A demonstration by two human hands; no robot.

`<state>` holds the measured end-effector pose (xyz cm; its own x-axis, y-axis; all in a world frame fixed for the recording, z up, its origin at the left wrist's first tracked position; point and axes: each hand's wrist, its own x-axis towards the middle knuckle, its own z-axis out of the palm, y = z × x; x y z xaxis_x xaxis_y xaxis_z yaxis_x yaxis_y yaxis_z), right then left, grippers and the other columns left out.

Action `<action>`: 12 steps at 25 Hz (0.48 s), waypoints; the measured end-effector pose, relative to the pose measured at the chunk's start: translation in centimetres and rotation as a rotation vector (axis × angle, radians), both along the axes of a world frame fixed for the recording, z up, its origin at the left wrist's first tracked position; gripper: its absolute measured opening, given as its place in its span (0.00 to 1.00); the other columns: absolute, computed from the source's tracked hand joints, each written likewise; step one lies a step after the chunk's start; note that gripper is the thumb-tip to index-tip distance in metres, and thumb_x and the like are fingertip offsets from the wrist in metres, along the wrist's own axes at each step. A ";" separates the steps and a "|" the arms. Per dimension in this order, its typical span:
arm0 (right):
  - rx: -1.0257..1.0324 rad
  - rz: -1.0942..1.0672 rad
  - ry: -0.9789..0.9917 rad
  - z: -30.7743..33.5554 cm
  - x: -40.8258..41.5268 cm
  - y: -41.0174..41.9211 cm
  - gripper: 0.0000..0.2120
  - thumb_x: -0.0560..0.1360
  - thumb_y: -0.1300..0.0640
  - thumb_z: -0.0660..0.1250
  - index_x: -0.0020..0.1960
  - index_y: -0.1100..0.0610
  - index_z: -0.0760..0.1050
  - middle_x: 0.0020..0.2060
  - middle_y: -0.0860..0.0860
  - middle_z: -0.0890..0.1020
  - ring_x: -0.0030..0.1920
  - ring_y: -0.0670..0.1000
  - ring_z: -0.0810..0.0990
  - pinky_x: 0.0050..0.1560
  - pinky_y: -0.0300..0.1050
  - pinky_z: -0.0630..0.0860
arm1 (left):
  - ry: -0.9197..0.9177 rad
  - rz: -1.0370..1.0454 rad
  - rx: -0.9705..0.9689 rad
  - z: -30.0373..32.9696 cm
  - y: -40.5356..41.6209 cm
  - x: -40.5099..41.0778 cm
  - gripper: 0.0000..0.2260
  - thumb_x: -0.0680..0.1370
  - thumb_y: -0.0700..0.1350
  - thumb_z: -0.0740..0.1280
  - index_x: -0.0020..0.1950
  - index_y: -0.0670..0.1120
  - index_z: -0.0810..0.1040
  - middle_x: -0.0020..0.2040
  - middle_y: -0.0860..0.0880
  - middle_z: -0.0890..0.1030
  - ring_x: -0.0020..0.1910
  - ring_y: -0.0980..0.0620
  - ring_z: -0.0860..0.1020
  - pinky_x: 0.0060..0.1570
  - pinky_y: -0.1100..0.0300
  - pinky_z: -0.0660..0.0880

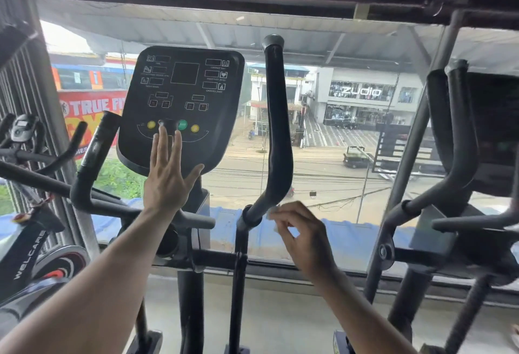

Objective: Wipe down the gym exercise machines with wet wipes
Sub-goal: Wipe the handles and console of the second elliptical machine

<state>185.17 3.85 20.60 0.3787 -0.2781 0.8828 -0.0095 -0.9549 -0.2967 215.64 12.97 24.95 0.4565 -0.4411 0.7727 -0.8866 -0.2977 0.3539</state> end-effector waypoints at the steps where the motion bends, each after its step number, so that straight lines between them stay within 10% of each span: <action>1: 0.058 0.008 0.014 -1.2 0.0 0.2 0.10 0.77 0.70 0.70 0.53 0.58 0.84 0.50 0.45 0.81 0.49 0.43 0.82 0.44 0.47 0.82 | -0.004 -0.002 0.005 0.0 0.0 -0.1 0.40 0.81 0.62 0.65 0.86 0.50 0.50 0.86 0.49 0.41 0.85 0.46 0.45 0.64 0.40 0.77; 8: 0.337 0.041 -0.052 -4.6 -1.2 1.9 0.08 0.78 0.66 0.71 0.50 0.55 0.84 0.47 0.45 0.81 0.47 0.49 0.84 0.42 0.44 0.82 | -0.017 0.004 0.023 -0.1 -0.1 0.0 0.42 0.81 0.64 0.65 0.86 0.53 0.46 0.86 0.50 0.39 0.85 0.46 0.44 0.59 0.41 0.82; 12: 0.471 0.103 -0.115 -3.4 -1.4 1.9 0.10 0.76 0.69 0.72 0.47 0.55 0.84 0.45 0.47 0.82 0.44 0.51 0.85 0.38 0.45 0.82 | 0.019 -0.017 0.034 -0.3 0.1 0.0 0.43 0.80 0.68 0.62 0.86 0.55 0.41 0.85 0.49 0.37 0.84 0.46 0.41 0.78 0.36 0.62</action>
<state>183.73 5.72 17.23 0.3327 -0.6230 0.7079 0.1362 -0.7111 -0.6898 215.60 13.08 24.69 0.4628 -0.4750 0.7485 -0.8851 -0.2945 0.3604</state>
